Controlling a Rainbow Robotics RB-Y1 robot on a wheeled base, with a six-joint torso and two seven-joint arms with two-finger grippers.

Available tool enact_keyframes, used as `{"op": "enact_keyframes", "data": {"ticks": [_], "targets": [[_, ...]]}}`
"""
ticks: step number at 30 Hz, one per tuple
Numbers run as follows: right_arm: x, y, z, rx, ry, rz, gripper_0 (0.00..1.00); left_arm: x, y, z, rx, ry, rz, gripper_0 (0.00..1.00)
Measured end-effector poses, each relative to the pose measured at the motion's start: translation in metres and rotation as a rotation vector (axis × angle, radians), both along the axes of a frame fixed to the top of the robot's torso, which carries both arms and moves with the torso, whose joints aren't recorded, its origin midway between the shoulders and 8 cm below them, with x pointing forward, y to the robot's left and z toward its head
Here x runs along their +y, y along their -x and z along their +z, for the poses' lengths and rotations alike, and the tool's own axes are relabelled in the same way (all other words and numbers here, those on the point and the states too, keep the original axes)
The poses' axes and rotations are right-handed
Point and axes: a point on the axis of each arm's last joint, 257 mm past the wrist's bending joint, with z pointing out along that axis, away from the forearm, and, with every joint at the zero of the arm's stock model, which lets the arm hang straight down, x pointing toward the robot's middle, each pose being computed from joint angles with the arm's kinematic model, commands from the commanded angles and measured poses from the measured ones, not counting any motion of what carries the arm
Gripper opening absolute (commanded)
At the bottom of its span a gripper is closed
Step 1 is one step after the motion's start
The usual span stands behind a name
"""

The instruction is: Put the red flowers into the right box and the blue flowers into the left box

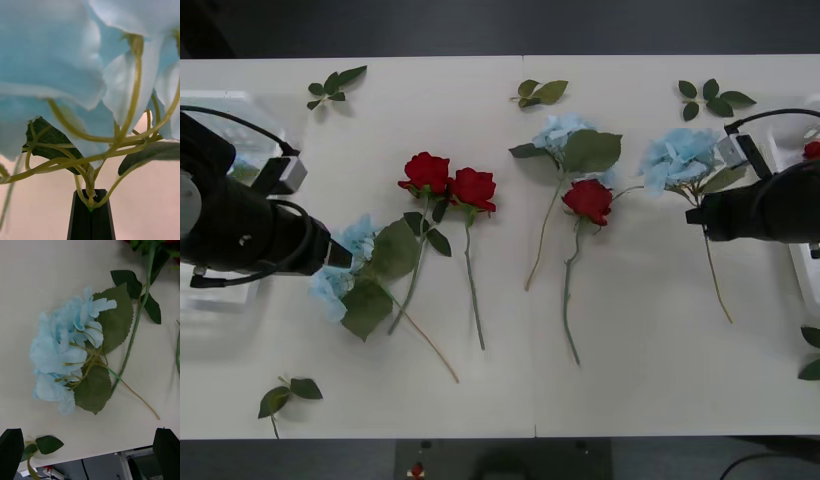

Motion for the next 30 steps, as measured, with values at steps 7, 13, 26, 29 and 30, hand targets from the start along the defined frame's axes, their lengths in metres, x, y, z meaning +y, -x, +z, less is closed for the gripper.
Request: {"op": "enact_keyframes", "data": {"ticks": [7, 13, 26, 29, 30], "targets": [[0.022, -0.013, 0.071, -0.085, -0.166, 0.127, 0.00, -0.035, 0.014, -0.026, 0.072, 0.064, 0.081, 1.00], [0.057, -0.002, 0.094, -0.142, -0.304, 0.232, 0.00, -0.052, 0.008, -0.042, 0.035, 0.057, 0.089, 1.00], [0.156, 0.007, 0.139, -0.333, -0.580, 0.404, 0.00, -0.096, -0.019, -0.031, -0.152, 0.102, -0.123, 1.00], [0.170, 0.006, 0.153, -0.360, -0.642, 0.407, 0.00, -0.105, -0.023, -0.024, -0.205, 0.095, -0.218, 1.00], [0.175, 0.006, 0.157, -0.365, -0.662, 0.409, 0.00, -0.109, -0.025, -0.022, -0.221, 0.104, -0.234, 1.00]]}}
